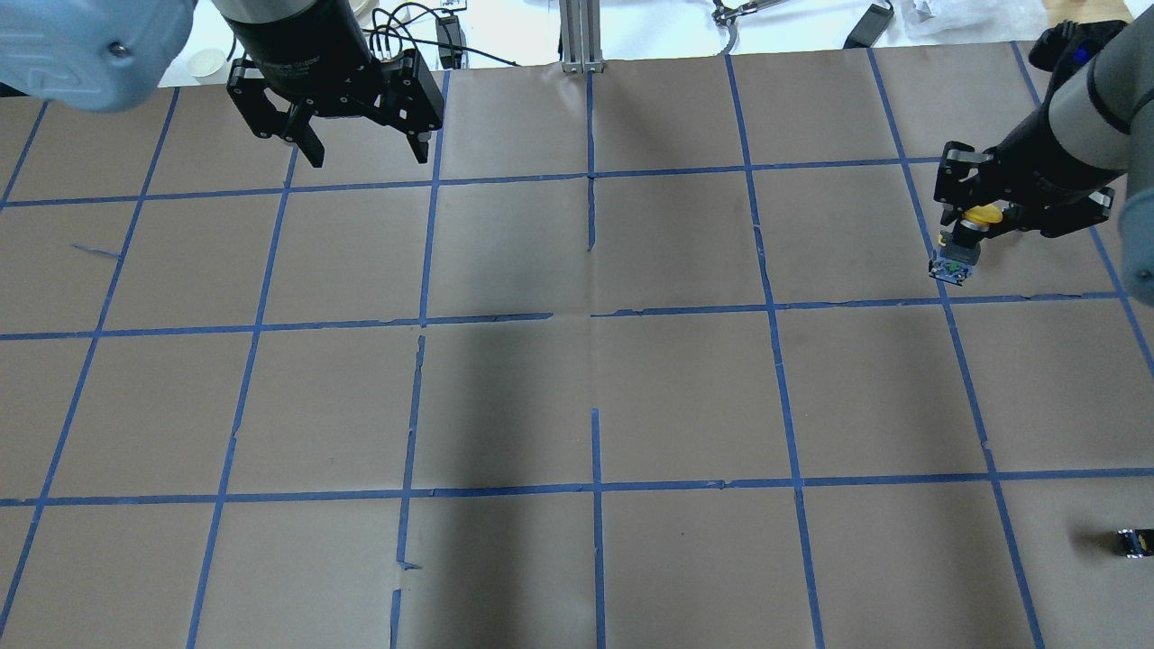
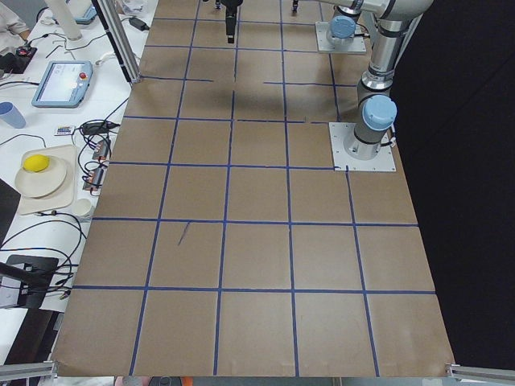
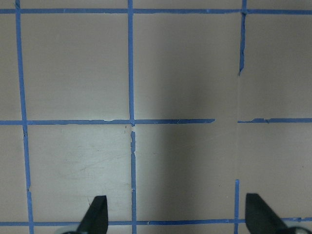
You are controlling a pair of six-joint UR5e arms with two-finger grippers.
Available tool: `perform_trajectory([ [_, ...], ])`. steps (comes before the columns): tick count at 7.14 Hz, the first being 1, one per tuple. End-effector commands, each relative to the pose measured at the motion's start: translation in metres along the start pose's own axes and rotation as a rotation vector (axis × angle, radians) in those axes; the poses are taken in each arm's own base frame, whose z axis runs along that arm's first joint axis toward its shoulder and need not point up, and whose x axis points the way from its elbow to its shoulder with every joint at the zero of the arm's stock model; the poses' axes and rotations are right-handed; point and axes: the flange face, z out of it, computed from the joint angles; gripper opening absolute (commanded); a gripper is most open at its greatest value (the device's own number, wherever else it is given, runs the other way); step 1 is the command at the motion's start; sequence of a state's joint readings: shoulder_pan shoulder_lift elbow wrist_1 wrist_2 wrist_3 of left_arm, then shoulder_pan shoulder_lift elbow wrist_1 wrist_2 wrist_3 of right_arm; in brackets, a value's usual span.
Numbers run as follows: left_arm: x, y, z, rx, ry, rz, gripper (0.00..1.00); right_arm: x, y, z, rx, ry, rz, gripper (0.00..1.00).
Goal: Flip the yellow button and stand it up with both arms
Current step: 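Move the held yellow button with the right gripper near the green button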
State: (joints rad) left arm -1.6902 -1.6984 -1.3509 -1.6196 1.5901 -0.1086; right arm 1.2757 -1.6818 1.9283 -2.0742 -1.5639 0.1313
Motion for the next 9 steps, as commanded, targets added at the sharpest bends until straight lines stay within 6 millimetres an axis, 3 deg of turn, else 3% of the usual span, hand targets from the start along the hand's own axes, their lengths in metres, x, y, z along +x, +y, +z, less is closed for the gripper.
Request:
perform_trajectory([
  [1,-0.003,-0.003,-0.001,0.008,-0.022,0.009,1.0,0.028,0.007,0.031,0.146,0.047,-0.029,0.12],
  [3,-0.002,-0.004,0.003,0.005,-0.01,0.006,1.0,0.039,0.0,0.036,0.206,0.101,-0.015,0.12],
  [5,-0.005,-0.008,0.007,0.039,-0.002,0.014,1.0,0.046,-0.007,0.063,0.248,0.164,-0.005,0.12],
  [6,-0.013,-0.003,0.023,0.039,-0.003,0.069,0.99,0.049,-0.004,0.078,0.278,0.169,-0.003,0.12],
  [9,-0.026,-0.003,0.014,0.081,0.006,0.048,1.0,0.076,-0.004,0.103,0.244,0.191,0.067,0.12],
])
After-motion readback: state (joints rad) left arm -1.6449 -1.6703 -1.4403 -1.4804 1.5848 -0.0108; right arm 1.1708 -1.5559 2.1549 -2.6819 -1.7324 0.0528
